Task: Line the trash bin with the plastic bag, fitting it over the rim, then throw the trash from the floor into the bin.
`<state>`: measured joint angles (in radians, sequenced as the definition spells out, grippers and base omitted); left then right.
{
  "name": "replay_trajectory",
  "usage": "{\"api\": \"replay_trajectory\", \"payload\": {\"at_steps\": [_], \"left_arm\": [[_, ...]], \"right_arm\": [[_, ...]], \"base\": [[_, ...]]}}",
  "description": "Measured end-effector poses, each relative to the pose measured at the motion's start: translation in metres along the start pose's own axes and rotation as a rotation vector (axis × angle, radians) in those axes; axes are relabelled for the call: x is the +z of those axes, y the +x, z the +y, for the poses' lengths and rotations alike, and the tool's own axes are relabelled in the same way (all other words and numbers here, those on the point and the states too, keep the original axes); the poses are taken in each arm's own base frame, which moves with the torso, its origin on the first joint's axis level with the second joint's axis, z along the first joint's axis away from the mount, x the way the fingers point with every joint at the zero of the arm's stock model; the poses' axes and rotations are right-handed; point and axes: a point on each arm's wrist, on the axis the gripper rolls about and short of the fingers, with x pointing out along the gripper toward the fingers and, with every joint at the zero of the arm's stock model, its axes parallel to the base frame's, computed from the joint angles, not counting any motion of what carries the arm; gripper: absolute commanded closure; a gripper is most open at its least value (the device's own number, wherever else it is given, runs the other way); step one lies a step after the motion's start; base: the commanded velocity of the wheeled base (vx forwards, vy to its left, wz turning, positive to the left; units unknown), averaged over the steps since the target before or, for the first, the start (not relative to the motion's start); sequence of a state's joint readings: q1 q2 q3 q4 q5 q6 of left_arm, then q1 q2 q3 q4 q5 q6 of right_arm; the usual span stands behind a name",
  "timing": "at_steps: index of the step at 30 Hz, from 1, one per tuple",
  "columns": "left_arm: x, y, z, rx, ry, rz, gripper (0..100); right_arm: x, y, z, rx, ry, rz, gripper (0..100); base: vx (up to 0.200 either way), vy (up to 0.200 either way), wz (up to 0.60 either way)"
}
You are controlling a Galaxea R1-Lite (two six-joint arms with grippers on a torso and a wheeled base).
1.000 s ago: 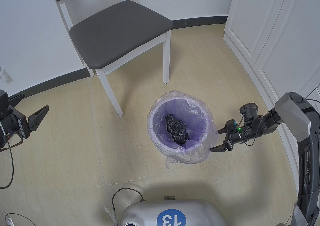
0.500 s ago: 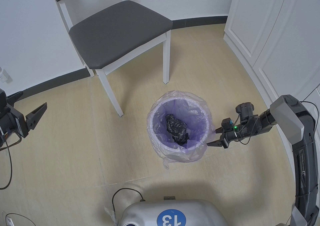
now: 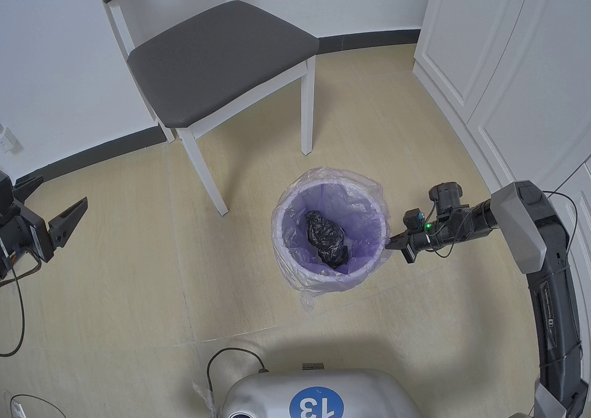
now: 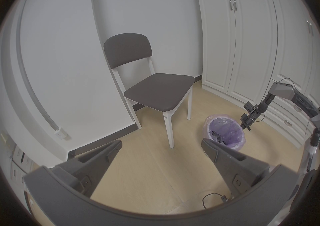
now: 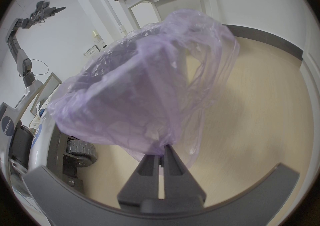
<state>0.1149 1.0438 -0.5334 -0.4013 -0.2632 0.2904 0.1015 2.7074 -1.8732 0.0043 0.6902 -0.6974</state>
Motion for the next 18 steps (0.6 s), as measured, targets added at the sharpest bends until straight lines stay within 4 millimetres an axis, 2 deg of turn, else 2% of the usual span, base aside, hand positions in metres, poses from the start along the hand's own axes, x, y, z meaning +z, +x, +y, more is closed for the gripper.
{"api": "replay_trajectory", "payload": {"at_steps": [8,16,17,18], "left_arm": [[-0.004,-0.003,-0.002,-0.003,-0.023,0.007,0],[-0.006,-0.004,-0.004,-0.009,-0.027,0.01,0],[-0.007,-0.005,-0.004,-0.01,-0.029,0.011,0],[-0.007,-0.005,-0.004,-0.009,-0.032,0.011,0]], "right_arm": [[-0.01,0.034,0.006,0.043,0.023,0.014,100],[-0.017,0.047,0.007,0.037,-0.006,-0.014,100],[-0.017,0.047,0.007,0.038,-0.006,-0.015,0],[-0.017,0.047,0.007,0.044,-0.005,-0.02,0]], "base": [[0.0,0.0,0.0],[0.0,0.0,0.0],[0.0,0.0,0.0],[0.0,0.0,0.0]]}}
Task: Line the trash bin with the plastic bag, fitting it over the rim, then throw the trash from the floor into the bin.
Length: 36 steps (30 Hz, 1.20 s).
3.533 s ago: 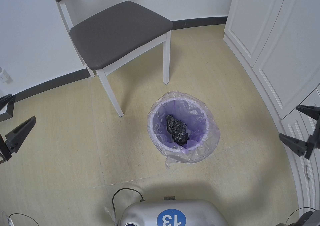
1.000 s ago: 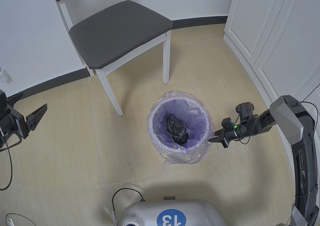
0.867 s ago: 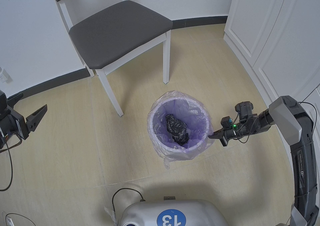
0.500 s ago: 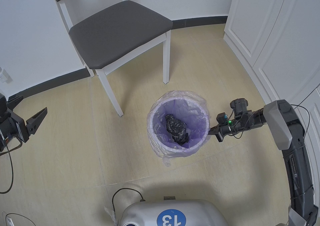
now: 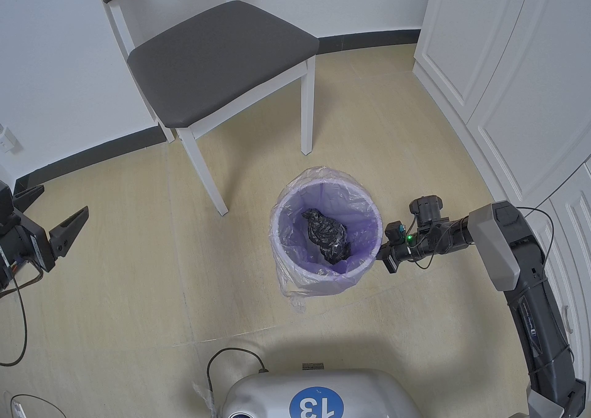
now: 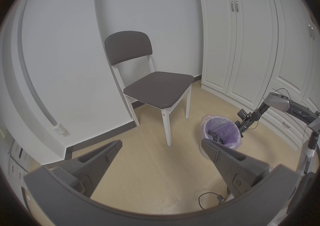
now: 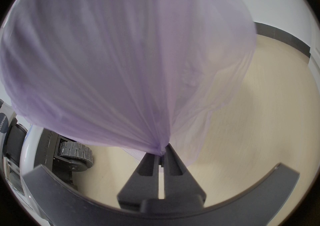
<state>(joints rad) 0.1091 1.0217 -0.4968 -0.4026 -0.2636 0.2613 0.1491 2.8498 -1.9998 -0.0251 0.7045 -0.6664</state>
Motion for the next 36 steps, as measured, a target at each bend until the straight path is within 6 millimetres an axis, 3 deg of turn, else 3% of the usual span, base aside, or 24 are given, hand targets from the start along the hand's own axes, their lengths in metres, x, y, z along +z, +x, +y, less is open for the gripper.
{"api": "replay_trajectory", "payload": {"at_steps": [8,19,23,28,36], "left_arm": [[-0.002,0.0,-0.002,-0.012,-0.032,0.003,0],[-0.03,0.019,-0.01,-0.125,-0.057,0.122,0],[-0.044,0.041,-0.012,-0.208,-0.031,0.183,0],[-0.064,0.082,-0.013,-0.304,-0.007,0.215,0],[-0.101,0.158,-0.013,-0.442,0.004,0.139,0]], "right_arm": [[0.002,-0.024,-0.008,0.002,0.018,-0.028,0],[-0.02,-0.104,-0.002,-0.074,0.088,-0.062,0],[-0.025,-0.14,0.006,-0.144,0.125,-0.098,0],[-0.016,-0.181,0.014,-0.276,0.175,-0.195,0],[0.009,-0.214,0.032,-0.537,0.224,-0.332,0]], "base": [[0.0,0.0,0.0],[0.0,0.0,0.0],[0.0,0.0,0.0],[0.0,0.0,0.0],[0.0,0.0,0.0]]}}
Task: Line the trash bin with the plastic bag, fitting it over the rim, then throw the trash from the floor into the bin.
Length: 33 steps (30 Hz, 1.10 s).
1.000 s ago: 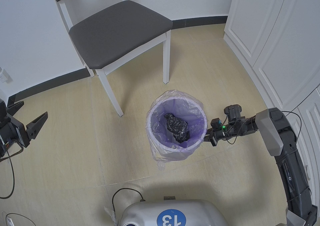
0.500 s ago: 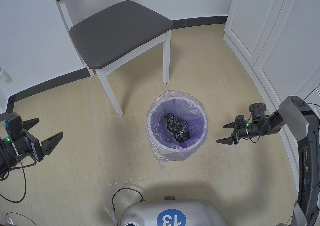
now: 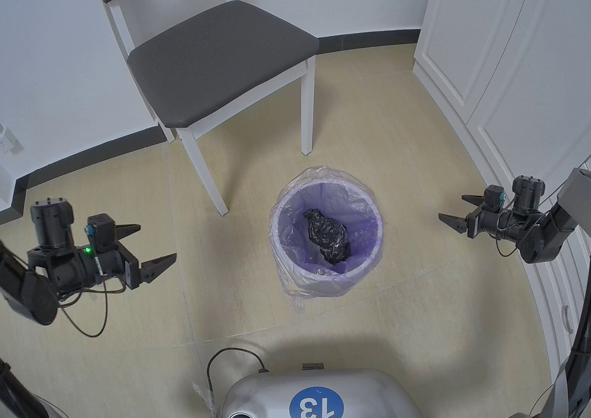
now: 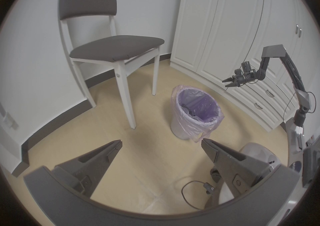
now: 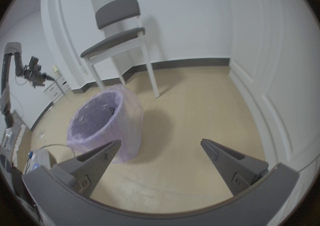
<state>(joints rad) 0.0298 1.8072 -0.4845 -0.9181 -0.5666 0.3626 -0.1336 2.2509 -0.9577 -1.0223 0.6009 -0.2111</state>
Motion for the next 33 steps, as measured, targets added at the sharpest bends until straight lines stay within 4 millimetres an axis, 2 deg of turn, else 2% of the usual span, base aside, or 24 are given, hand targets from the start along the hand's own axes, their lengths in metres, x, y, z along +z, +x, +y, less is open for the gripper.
{"api": "replay_trajectory", "payload": {"at_steps": [2,3,6,9,18,24,33], "left_arm": [[-0.01,0.02,0.007,-0.061,-0.002,-0.02,0],[-0.018,0.036,0.011,-0.111,-0.002,-0.036,0],[-0.033,0.061,0.015,-0.184,-0.007,-0.051,0],[-0.047,0.097,0.018,-0.264,0.006,-0.082,0],[-0.068,0.185,0.007,-0.419,0.051,-0.126,0],[-0.083,0.222,-0.007,-0.495,0.04,-0.089,0],[-0.082,0.251,-0.014,-0.532,0.076,-0.12,0]], "right_arm": [[0.005,-0.005,0.006,-0.062,0.012,-0.021,0],[0.009,-0.008,0.011,-0.115,0.022,-0.033,0],[0.017,-0.012,0.019,-0.196,0.032,-0.056,0],[0.028,-0.016,0.035,-0.293,0.045,-0.084,0],[0.05,-0.034,0.087,-0.336,0.033,-0.115,0],[0.068,-0.055,0.109,-0.323,-0.02,-0.142,0],[0.08,-0.068,0.122,-0.301,-0.048,-0.16,0]], "base": [[0.0,0.0,0.0],[0.0,0.0,0.0],[0.0,0.0,0.0],[0.0,0.0,0.0],[0.0,0.0,0.0],[0.0,0.0,0.0],[0.0,0.0,0.0]]}}
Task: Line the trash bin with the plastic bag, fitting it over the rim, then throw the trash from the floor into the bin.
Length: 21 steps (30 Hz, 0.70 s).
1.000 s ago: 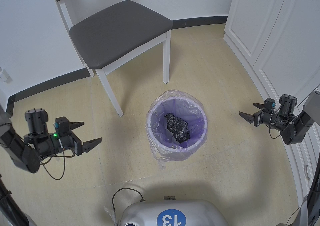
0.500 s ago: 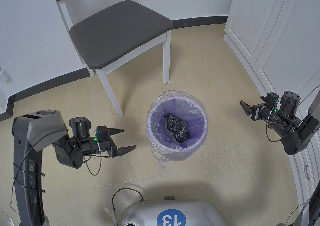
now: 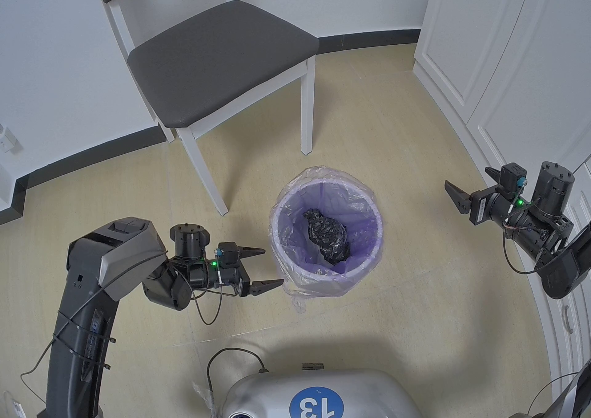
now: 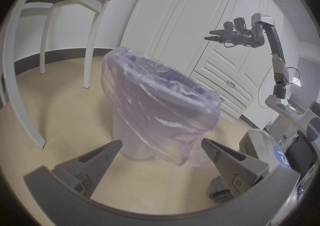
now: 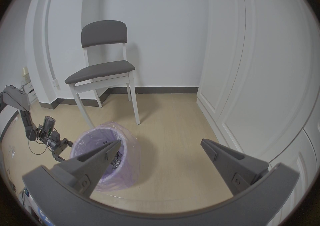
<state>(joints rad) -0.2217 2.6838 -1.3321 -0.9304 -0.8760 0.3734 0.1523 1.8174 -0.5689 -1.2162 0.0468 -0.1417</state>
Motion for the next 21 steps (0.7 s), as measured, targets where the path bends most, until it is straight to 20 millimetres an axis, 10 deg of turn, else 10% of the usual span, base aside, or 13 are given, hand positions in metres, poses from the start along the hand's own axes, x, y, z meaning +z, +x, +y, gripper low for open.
{"api": "replay_trajectory", "payload": {"at_steps": [9,10,21], "left_arm": [[0.009,0.022,0.012,-0.03,0.028,-0.029,0],[0.009,0.024,0.013,-0.031,0.029,-0.03,100],[0.001,0.035,0.03,-0.03,0.035,-0.054,100]], "right_arm": [[-0.001,-0.004,0.005,0.02,-0.05,0.019,0],[-0.001,-0.004,0.006,0.022,-0.055,0.021,0],[-0.006,-0.007,0.009,0.034,-0.069,0.043,0]], "base": [[0.0,0.0,0.0],[0.0,0.0,0.0],[0.0,0.0,0.0]]}}
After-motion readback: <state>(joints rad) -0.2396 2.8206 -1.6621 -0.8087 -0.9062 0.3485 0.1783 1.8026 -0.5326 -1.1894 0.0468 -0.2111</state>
